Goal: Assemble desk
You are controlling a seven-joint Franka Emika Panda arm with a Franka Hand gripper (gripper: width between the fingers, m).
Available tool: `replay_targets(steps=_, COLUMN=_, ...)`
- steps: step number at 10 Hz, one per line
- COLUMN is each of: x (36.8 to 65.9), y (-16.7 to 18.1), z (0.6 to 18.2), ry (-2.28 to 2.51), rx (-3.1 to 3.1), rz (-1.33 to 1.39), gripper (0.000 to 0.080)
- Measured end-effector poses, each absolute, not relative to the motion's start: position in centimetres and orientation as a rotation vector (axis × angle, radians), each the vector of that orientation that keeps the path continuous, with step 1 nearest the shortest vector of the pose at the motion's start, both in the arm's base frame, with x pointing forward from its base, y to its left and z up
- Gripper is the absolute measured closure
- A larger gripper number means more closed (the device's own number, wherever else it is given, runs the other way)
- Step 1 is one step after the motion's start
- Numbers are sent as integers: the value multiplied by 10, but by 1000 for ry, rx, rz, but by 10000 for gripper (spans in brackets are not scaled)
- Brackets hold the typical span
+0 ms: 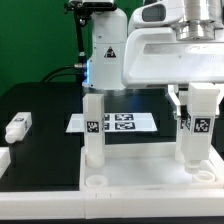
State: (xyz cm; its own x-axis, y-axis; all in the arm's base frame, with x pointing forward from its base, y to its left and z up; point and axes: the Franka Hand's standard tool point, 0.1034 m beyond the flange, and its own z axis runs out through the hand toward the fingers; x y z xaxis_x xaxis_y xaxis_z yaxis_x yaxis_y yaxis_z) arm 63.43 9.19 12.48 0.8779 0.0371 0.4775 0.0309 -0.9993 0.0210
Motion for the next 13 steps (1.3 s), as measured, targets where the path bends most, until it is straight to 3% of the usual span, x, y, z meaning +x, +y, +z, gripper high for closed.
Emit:
replay_targets(steps=8, x=617, y=119, z=104, ry=70, rx=3046, rz=755, gripper=515)
replay_targets(steps=13, x=617, y=116, z=101, ry=65, rx=3042, rz=754, gripper=515)
